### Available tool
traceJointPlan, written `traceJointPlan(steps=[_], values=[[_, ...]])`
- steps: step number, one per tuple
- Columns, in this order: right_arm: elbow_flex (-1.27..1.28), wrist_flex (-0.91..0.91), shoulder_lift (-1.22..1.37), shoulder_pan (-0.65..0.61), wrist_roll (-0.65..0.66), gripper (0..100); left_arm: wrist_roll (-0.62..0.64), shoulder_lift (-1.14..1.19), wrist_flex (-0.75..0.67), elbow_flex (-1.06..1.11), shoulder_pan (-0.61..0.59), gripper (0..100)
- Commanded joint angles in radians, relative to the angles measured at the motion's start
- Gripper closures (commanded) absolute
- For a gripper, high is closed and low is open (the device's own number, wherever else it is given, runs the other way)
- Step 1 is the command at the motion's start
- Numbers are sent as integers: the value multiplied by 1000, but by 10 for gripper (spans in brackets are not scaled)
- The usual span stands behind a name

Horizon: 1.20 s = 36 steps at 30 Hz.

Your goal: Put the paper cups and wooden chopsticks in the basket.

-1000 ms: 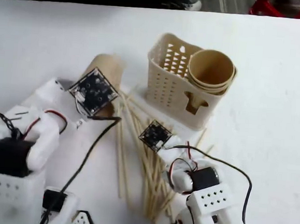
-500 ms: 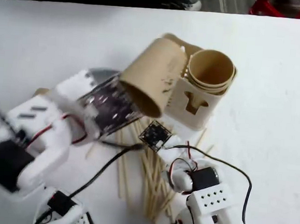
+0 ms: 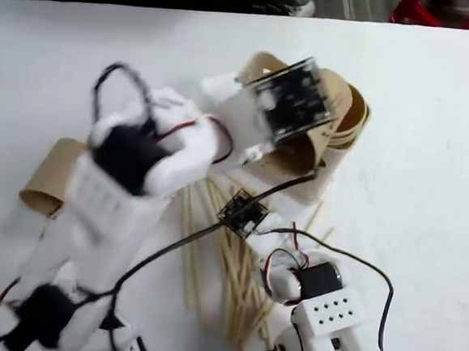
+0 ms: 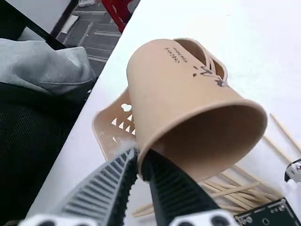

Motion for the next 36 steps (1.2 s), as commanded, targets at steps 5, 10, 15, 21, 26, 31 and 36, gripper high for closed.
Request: traceJointPlan(steps=[5, 10, 15, 21, 26, 31, 36], values=[[-5, -13, -8, 1, 6, 977, 12, 208, 110, -311, 12, 976], [-5, -13, -8, 1, 6, 977, 109, 289, 147, -460, 7, 883], [-5, -13, -8, 1, 6, 977, 236, 361, 121, -559, -13, 786], [-5, -13, -8, 1, 6, 977, 242, 458, 69, -649, -13, 786], [-5, -13, -8, 1, 6, 977, 244, 484, 23, -738, -13, 786], [-5, -13, -8, 1, 6, 977, 245, 490, -78, -741, -30, 786], [-5, -13, -8, 1, 6, 977, 245, 490, -195, -588, -54, 786]])
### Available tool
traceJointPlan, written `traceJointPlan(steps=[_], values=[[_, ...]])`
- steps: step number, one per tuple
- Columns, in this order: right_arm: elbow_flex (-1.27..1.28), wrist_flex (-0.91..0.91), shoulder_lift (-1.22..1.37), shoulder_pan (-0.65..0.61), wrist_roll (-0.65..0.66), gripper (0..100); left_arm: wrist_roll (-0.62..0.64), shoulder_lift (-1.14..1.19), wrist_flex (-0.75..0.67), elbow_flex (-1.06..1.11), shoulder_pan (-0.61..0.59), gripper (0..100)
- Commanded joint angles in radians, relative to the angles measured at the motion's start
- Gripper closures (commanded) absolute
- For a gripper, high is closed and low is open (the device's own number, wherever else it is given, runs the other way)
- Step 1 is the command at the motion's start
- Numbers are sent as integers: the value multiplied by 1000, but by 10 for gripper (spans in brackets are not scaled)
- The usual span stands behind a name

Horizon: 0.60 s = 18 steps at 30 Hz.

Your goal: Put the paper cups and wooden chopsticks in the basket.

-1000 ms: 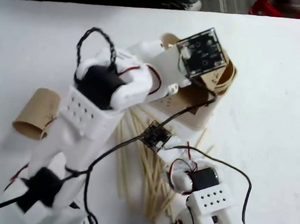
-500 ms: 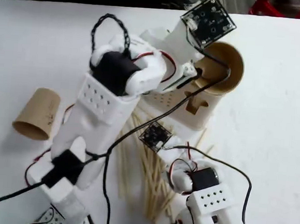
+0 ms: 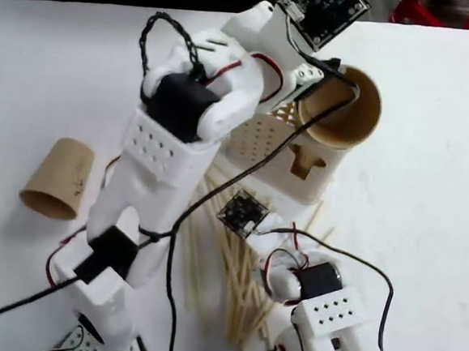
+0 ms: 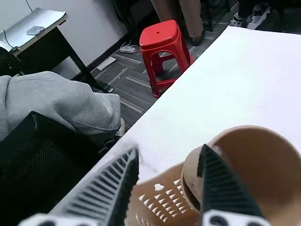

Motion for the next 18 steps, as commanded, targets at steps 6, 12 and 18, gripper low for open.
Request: traceJointPlan(steps=[6, 12, 18], values=[[-5, -13, -8, 1, 6, 977, 8, -8, -135, 120, -47, 786], [-5, -13, -8, 1, 6, 977, 6, 30, -127, 121, -61, 786], [-5, -13, -8, 1, 6, 977, 6, 21, -95, 83, -71, 786]])
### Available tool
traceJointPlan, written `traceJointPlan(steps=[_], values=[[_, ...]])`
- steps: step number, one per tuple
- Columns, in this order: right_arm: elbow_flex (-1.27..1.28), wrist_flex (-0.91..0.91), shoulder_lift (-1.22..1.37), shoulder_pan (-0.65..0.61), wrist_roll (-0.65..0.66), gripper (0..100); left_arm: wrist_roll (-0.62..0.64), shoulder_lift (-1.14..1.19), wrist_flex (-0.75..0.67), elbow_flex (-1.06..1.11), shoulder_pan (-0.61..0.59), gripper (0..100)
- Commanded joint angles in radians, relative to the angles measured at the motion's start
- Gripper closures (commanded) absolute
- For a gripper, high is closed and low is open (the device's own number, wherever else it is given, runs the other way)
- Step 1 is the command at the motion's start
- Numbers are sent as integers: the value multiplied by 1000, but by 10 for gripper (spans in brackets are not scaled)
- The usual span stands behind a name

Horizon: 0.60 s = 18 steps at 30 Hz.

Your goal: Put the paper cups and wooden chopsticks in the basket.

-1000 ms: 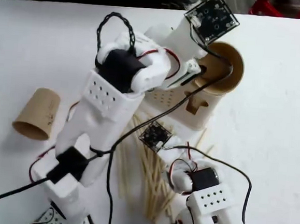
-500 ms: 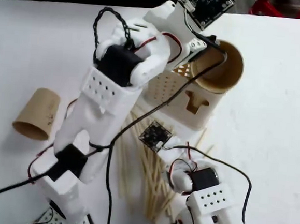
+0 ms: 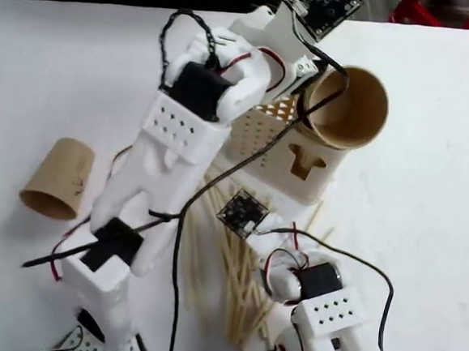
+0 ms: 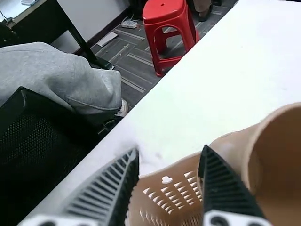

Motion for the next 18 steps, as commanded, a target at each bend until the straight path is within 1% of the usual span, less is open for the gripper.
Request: traceJointPlan(steps=[1, 7, 10, 18], values=[[-5, -13, -8, -1, 6, 977, 5, -42, 38, -69, -7, 786], [-5, -13, -8, -1, 6, 977, 5, -94, 144, -198, 39, 786], [-5, -13, -8, -1, 6, 977, 5, -97, 199, -227, 74, 786], [-5, -13, -8, -1, 6, 976, 5, -97, 273, -272, 140, 786]])
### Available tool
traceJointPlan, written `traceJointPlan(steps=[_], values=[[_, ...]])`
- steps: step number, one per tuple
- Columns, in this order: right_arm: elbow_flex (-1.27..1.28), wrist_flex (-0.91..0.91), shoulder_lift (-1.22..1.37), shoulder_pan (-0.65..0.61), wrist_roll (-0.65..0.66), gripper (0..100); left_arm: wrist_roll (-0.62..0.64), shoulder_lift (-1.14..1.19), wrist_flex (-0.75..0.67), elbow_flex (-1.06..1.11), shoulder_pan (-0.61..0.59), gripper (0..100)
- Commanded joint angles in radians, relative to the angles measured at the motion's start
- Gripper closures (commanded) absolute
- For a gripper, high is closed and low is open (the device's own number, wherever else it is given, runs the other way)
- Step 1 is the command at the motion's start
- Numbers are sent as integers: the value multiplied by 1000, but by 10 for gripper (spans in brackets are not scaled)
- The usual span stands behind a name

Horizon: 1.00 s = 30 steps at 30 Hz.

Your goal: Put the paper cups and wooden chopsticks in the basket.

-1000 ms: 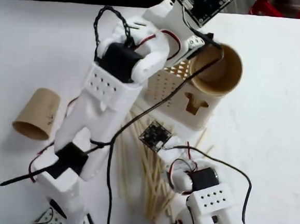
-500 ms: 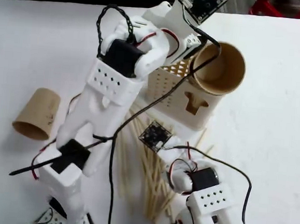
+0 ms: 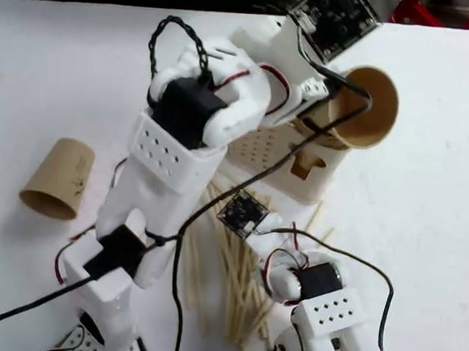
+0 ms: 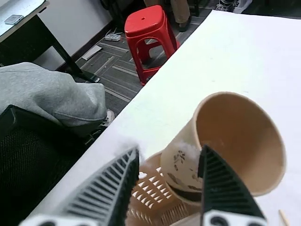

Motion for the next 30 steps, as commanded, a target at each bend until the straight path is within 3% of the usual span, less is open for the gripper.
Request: traceJointPlan(steps=[1, 9, 22, 30], values=[[-5, -13, -8, 1, 6, 976, 6, -87, 28, -44, 42, 786], [-5, -13, -8, 1, 6, 976, 6, -93, -23, -52, -44, 786], [-5, -13, -8, -1, 6, 976, 8, -85, -23, -87, 58, 786], [-5, -13, -8, -1, 6, 976, 6, -30, -25, -29, 25, 786]])
